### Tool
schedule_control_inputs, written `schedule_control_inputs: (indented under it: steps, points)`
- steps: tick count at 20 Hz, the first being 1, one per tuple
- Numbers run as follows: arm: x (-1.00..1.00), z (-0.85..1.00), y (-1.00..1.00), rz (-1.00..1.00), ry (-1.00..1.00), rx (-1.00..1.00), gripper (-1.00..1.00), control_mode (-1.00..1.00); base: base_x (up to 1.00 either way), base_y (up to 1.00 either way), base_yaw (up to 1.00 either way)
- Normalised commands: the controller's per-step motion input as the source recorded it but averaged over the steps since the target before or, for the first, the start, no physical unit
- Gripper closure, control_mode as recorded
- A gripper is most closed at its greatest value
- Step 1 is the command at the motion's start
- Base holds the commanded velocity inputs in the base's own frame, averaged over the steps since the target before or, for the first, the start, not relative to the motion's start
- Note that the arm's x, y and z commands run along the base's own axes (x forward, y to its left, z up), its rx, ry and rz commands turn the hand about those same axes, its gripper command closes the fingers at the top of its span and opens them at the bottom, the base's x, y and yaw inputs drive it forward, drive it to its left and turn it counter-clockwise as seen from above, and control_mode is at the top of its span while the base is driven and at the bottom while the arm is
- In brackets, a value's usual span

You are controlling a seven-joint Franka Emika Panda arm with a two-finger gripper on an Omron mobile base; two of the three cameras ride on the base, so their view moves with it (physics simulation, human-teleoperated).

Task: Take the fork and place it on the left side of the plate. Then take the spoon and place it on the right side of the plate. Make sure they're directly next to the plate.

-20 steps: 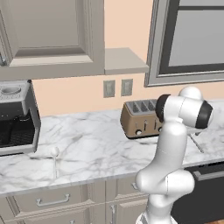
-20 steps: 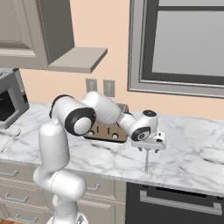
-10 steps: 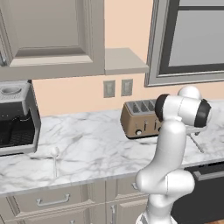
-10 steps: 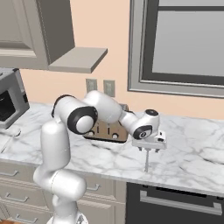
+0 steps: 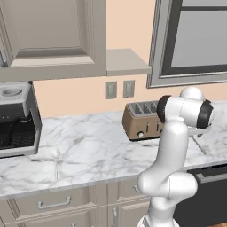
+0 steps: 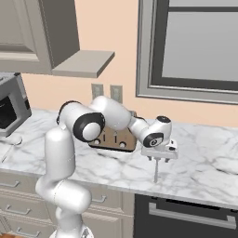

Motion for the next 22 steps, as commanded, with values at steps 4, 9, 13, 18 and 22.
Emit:
schedule_control_inputs:
  steps: [4,9,13,18,22]
  points:
    - [-0.31,-0.35,0.08,-0.02,0.00,0.00,-1.00,-1.00,0.00,0.00,0.00]
    - [-0.34,-0.38,0.07,-0.01,0.00,0.00,-1.00,-1.00,0.00,0.00,0.00]
    - [-0.46,-0.27,0.00,-0.02,0.00,0.03,-1.00,-1.00,0.00,0.00,0.00]
    - [-0.41,-0.25,0.01,-0.02,0.00,0.05,-1.00,-1.00,0.00,0.00,0.00]
    - [-0.20,-0.43,0.14,-0.02,0.00,0.01,-1.00,-1.00,0.00,0.00,0.00]
